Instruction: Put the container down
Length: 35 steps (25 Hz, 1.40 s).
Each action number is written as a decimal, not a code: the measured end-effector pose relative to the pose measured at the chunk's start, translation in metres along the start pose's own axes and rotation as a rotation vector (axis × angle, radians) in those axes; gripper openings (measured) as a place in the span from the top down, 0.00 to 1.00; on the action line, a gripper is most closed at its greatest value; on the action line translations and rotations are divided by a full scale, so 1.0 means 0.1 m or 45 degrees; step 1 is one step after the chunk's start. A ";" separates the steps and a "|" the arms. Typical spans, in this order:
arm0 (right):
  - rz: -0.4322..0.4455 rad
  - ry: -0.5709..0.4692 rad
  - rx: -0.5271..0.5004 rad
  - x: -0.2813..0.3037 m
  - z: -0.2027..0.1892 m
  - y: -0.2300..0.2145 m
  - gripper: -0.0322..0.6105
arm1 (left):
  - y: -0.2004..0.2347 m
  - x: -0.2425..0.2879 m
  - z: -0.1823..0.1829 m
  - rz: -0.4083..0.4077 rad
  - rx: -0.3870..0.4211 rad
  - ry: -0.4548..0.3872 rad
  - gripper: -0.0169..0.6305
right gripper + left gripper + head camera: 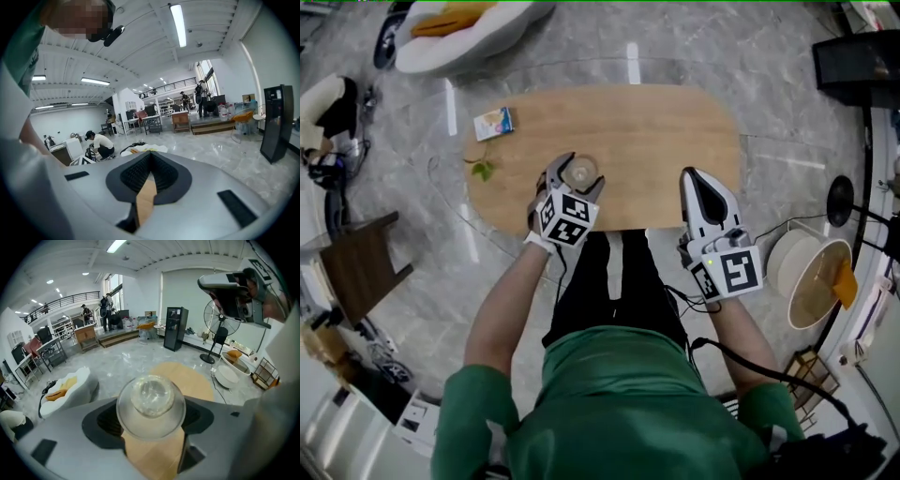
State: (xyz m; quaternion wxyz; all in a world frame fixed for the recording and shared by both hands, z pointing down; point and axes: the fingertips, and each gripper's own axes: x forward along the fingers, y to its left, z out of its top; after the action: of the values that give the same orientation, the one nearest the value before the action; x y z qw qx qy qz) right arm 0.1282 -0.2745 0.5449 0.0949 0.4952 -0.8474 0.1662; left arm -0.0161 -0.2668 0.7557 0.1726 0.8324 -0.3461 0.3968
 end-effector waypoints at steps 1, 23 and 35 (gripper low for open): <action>0.007 0.011 0.004 0.08 -0.08 -0.03 0.92 | 0.06 0.11 -0.06 0.003 -0.009 0.010 0.44; 0.023 0.232 0.089 0.48 -1.30 -0.74 0.92 | 0.33 2.08 -0.87 0.005 -0.038 0.174 0.44; 0.052 0.272 0.087 0.62 -1.46 -0.69 0.92 | 0.30 2.46 -1.20 -0.033 -0.029 0.242 0.44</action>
State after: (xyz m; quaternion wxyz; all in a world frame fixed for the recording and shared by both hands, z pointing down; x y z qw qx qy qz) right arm 0.1569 -0.3008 0.7132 0.1642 0.4602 -0.8363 0.2487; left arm 0.0067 -0.3284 1.0231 0.2193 0.7933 -0.3221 0.4678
